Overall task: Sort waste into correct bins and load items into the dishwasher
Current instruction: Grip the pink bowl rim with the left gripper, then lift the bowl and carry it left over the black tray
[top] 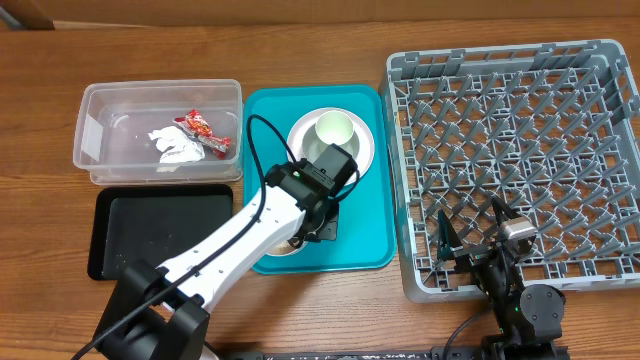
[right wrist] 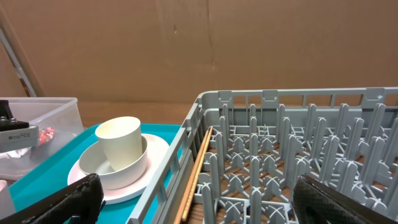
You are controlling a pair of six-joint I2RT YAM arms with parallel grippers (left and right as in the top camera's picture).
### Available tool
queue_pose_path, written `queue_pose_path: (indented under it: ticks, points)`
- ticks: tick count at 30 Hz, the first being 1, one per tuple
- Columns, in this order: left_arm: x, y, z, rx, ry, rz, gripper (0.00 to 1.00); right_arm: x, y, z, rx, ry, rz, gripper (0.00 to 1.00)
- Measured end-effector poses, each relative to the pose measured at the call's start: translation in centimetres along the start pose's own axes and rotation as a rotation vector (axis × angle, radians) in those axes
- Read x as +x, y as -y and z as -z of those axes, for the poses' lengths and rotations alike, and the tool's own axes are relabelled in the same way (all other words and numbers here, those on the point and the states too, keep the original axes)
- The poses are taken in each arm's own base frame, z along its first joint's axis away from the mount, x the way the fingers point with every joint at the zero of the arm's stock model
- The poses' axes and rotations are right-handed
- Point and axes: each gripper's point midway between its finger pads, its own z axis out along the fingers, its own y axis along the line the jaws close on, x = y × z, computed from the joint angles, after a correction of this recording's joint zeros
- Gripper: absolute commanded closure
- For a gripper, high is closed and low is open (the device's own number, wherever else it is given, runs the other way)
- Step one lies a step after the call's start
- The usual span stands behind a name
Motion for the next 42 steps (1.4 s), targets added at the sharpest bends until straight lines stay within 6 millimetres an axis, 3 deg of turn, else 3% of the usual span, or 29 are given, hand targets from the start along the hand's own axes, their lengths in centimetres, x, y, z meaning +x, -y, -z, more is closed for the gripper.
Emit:
queue_pose_path:
  ticks: [6,14,29,42]
  points:
    - [-0.5,-0.8,0.1,0.074,-0.039,-0.003,0.96,0.0,0.0,0.0,0.000,-0.001,0.000,0.00]
    - [-1.4,-3.3,1.5,0.128,-0.035,0.045,0.96,0.0,0.0,0.0,0.000,-0.001,0.000,0.00]
    - [-2.2,-5.7,7.4,0.219,0.131,0.108,0.96,0.0,0.0,0.0,0.000,0.000,0.000,0.00]
    - [-2.8,-12.4,7.9,0.185,0.142,0.311,0.96,0.0,0.0,0.0,0.000,-0.001,0.000,0.00]
